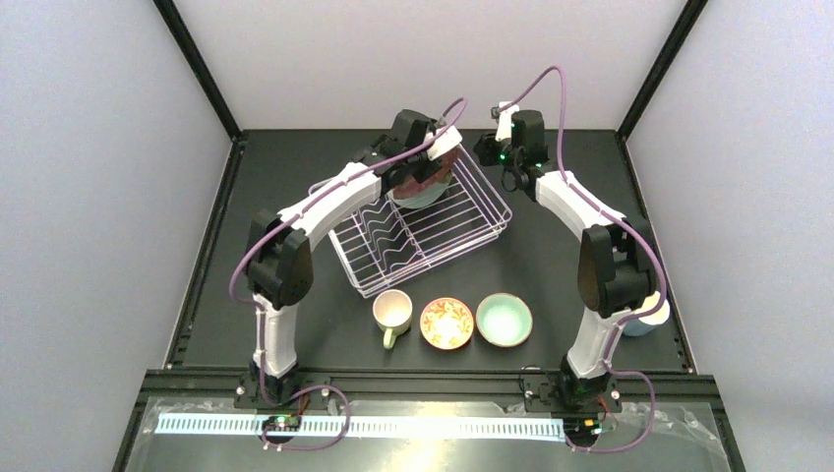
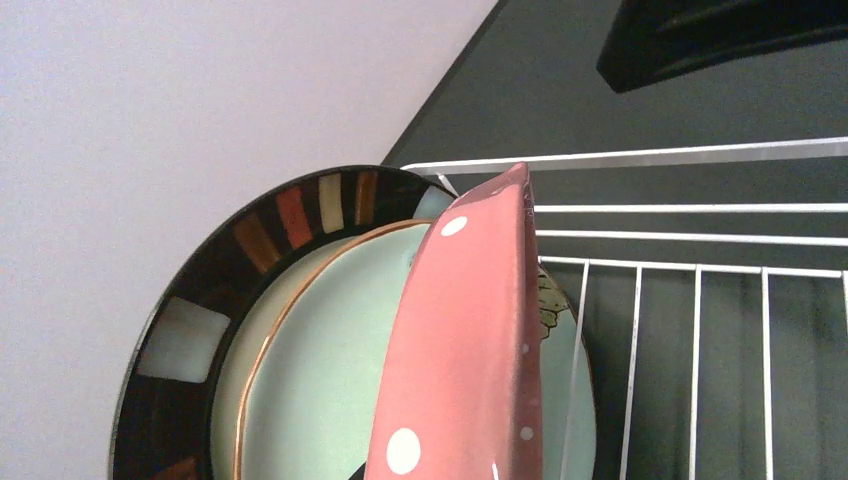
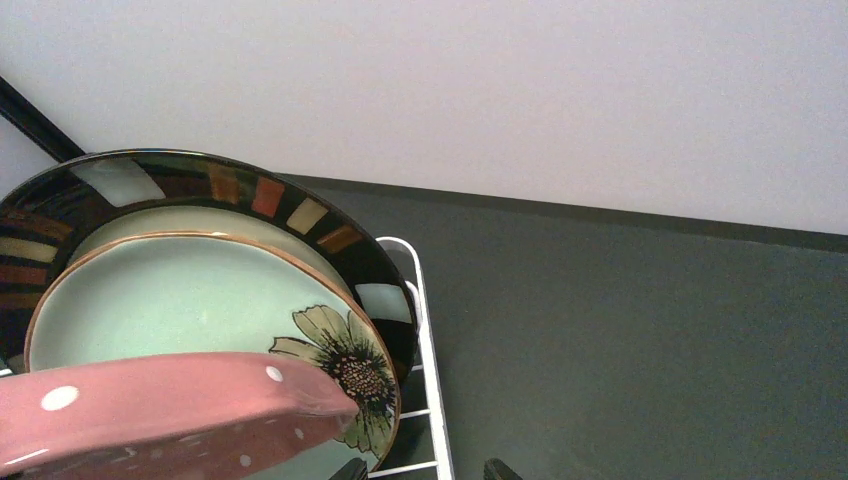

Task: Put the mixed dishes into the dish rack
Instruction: Insert the plate into the dish rack.

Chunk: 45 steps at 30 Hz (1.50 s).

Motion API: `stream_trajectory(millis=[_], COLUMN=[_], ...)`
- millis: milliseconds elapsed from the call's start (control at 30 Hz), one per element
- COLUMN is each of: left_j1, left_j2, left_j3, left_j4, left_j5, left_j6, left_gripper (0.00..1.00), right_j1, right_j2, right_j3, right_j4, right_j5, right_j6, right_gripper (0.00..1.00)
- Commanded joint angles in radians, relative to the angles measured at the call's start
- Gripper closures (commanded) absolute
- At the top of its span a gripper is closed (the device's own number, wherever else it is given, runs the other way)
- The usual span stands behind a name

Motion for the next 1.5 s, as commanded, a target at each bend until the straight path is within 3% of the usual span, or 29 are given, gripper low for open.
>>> stream_trajectory(millis=[0, 1467], left_j1=[-0.004, -0.016], left_j2=[-0.090, -0.023], left_j3=[0.033, 0.049], left_j4=[0.089, 0.022], left_j5=[0.006, 0.076], left_j6=[0.001, -0.021], left_gripper=[0.99, 0.99], right_j1=[-0.003, -0.003], right_j2=[0.012, 0.020], right_j3=[0.019, -0.030], right_j4=[0.025, 0.060], right_j5=[-0.003, 0.009], right_j6=[0.003, 0.018], right_gripper=[0.33, 0.32])
